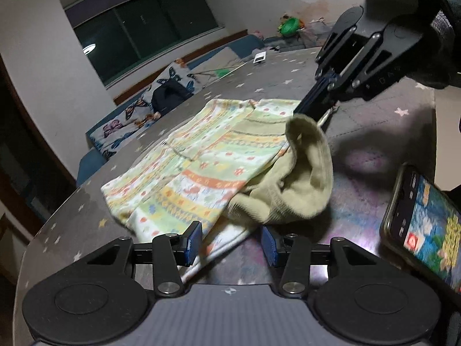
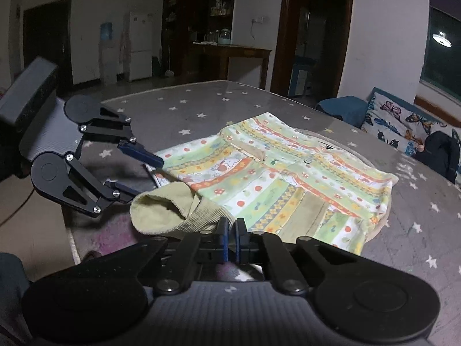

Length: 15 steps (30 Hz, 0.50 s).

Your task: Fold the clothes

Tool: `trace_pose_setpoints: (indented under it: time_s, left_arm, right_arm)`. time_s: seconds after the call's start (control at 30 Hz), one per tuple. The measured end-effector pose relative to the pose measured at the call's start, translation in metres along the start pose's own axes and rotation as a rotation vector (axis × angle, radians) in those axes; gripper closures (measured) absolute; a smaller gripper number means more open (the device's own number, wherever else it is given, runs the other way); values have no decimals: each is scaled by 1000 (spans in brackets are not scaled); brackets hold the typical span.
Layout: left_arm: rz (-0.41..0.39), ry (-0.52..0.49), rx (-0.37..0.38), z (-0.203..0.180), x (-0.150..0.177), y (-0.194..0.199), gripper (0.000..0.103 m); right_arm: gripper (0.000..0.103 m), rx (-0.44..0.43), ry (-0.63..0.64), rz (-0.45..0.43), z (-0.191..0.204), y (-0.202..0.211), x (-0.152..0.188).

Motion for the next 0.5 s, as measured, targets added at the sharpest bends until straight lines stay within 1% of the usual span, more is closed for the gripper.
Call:
trace_pose_setpoints:
  time_s: [0.07, 0.17, 0.23, 0.27, 0.3, 0.43, 0.5]
  left_arm:
    - [-21, 0, 13, -3, -4, -2, 55]
    - [-61, 42, 24, -1, -9, -5, 56]
    - [-71, 104, 41, 5, -13, -7, 65]
    - [-72, 141, 52, 10, -14, -8, 68]
    - [-74, 179, 63, 14, -16, -10, 75]
    - [-63, 298, 88, 31, -21, -15, 79]
    - [-58, 337, 98, 37, -23, -16, 79]
  right_arm:
    - [99, -5, 10, 8, 2, 0, 1]
    - [99, -5, 10, 11, 3, -1, 2]
    - [99, -6, -1, 13, 1, -2, 3]
    - [98, -5, -3, 14, 0, -3, 3]
    - [98, -3, -5, 16, -1, -3, 4]
    - [93, 8, -6, 26, -5, -4, 7]
    - [88, 16, -6, 31, -7, -3, 9]
Point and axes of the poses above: each gripper's, at about its wrist camera, not at the fingertips, and y roughly against the way its jaws point, z to its left, x to its underside, the point moved 4 cm from there along -y, roughly the way its jaws point, and after that the axes turned 1 degree about -y, right-handed, at the moved point
